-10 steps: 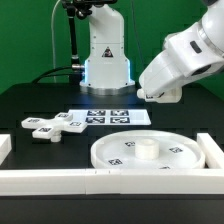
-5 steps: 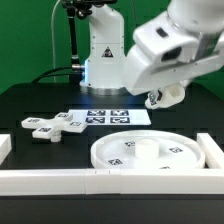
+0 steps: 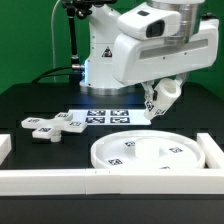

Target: Assemble round table

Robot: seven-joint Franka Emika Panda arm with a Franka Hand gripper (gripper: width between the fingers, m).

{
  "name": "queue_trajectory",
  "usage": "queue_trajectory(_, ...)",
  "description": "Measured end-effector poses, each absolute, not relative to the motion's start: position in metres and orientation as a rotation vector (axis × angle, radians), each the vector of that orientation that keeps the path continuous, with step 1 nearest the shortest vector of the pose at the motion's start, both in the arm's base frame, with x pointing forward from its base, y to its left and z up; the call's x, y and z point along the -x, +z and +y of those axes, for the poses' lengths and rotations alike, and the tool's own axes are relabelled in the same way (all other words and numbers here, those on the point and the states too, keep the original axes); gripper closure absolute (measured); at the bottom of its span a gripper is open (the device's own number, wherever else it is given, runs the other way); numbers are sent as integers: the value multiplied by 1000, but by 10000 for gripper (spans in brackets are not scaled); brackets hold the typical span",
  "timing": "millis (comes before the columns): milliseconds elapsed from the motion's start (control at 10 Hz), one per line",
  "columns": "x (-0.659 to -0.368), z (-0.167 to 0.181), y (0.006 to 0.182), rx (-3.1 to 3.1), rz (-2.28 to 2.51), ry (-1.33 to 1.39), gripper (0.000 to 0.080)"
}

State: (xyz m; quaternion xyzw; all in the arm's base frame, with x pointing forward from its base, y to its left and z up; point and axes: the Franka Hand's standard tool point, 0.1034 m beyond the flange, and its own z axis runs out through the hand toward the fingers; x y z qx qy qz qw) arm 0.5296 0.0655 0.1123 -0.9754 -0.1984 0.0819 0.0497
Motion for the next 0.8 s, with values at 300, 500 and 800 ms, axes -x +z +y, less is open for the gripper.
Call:
queue_trajectory(300, -547, 62, 129, 2987, -502, -26, 390)
queue_trajectory(500, -549, 53, 126, 3005, -509, -205, 390)
queue_trajectory(800, -566, 32, 133, 3020, -528, -527, 390)
